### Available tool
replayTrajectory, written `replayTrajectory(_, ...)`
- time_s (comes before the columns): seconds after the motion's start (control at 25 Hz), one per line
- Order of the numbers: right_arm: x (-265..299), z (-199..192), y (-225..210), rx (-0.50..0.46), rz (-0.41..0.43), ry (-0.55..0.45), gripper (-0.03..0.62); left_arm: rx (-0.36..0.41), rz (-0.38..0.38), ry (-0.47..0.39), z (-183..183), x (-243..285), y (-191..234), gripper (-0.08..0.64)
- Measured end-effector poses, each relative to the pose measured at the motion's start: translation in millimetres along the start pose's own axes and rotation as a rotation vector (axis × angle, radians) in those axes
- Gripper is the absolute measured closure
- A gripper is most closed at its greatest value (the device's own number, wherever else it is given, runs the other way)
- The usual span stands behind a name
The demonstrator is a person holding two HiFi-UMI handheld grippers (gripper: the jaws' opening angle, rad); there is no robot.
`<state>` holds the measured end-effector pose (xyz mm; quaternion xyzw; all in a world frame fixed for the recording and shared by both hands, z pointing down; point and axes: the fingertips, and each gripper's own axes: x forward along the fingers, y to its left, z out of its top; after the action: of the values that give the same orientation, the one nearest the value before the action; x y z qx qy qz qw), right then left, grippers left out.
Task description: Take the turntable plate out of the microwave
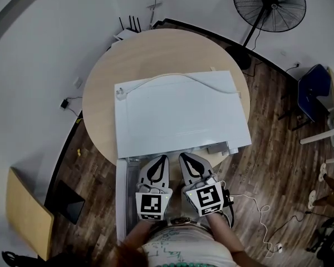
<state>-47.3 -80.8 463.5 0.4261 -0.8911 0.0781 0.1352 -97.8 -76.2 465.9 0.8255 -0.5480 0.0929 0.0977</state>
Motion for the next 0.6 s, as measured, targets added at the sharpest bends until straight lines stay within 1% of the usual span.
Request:
replayTrajectory(0.2, 17.9, -45.9, -8.4, 0.015, -0.002, 0.095, 0.601, 0.044, 0.012, 0.088, -33.0, 13.1, 1.8, 0.546)
replayTrajectory(0.32, 27.4, -70.5, -12.0, 0.018, 0.0, 0.157, 0.601, 0.045, 0.016, 0.142, -52.3, 20.5, 4.2, 0.546)
replayTrajectory(0.44, 34.0, -91.0, -14.2, 0.022, 0.006, 0.209, 0.601, 0.029, 0.017, 0.19, -70.7, 26.9, 6.0, 0.546)
replayTrajectory(0.6, 38.6, -109.1, -16.7, 0.042, 0.009, 0.25, 0.601, 0.053, 0.017, 0.242, -89.2, 32.4, 7.1, 0.546)
